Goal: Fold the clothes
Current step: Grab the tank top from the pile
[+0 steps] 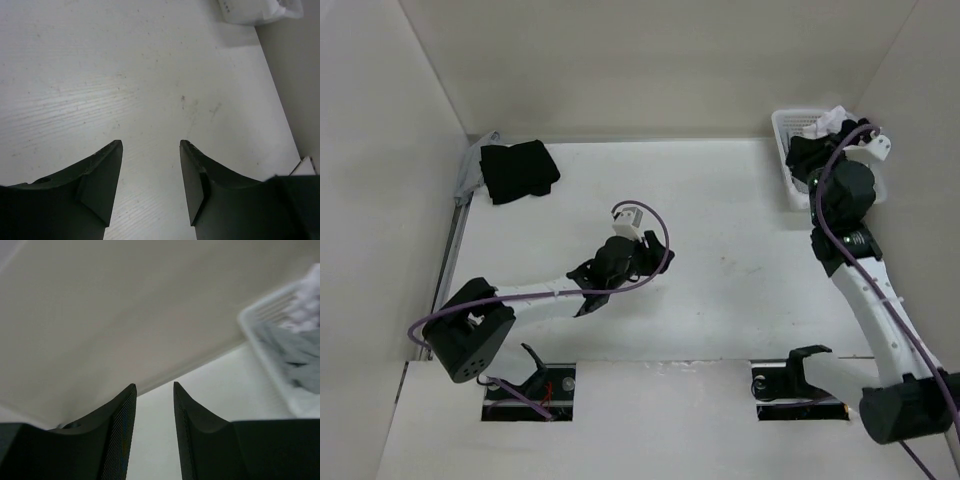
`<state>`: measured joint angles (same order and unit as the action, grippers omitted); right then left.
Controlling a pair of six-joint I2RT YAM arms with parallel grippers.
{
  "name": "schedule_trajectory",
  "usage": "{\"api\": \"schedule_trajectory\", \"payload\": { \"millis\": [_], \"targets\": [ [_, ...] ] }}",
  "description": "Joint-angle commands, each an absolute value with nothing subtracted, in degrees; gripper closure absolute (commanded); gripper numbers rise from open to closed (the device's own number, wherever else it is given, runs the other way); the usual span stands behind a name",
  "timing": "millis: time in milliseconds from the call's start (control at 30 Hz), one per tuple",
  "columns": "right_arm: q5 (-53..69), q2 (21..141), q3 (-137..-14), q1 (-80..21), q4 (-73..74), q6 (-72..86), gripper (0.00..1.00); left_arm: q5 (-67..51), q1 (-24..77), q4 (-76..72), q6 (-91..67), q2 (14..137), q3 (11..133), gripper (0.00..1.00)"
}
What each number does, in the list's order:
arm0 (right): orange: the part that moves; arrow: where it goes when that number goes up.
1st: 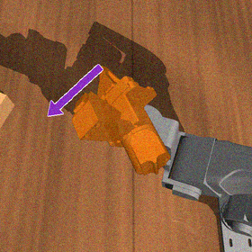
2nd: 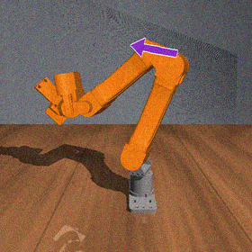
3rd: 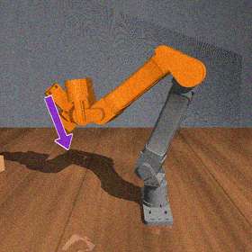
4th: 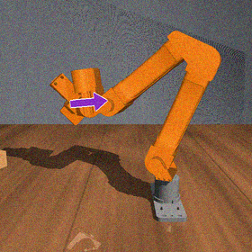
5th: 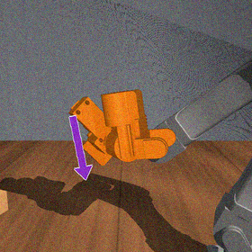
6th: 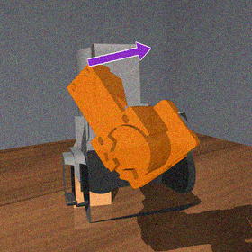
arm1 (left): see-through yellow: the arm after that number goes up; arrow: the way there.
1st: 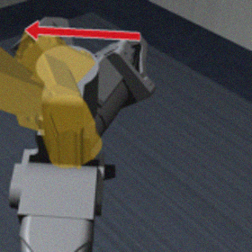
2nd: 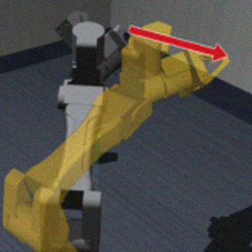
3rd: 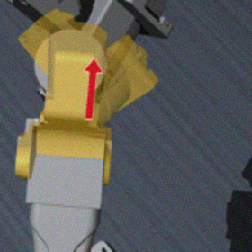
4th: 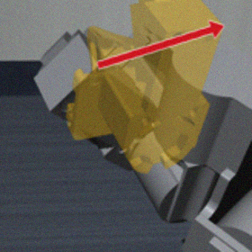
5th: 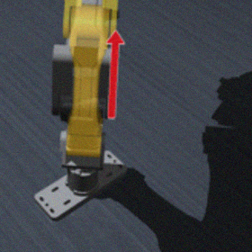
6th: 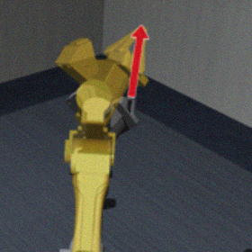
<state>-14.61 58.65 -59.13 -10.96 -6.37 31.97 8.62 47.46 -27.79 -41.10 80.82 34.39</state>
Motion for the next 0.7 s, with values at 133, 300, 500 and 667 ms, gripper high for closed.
{"api": "schedule_trajectory", "payload": {
  "millis": [133, 300, 500, 667],
  "targets": [
    [-20.57, 70.82, -64.5, 2.23, 0.88, 31.64, 1.0, 6.68, 49.7, -34.18, -37.97, 79.02, 30.06, 0.51],
    [-21.27, 80.04, -68.63, 8.29, 1.58, 32.61, 0.98, 6.94, 50.23, -38.4, -37.62, 78.84, 28.04, 0.51],
    [-20.31, 94.29, -76.1, 13.66, 2.72, 28.83, 0.68, 5.89, 48.21, -38.76, -38.06, 77.08, 26.9, 0.51],
    [-19.86, 102.82, -81.2, 15.25, 2.9, 24.44, 0.62, 4.66, 45.84, -39.11, -38.5, 76.81, 26.19, 0.51]
  ]
}}
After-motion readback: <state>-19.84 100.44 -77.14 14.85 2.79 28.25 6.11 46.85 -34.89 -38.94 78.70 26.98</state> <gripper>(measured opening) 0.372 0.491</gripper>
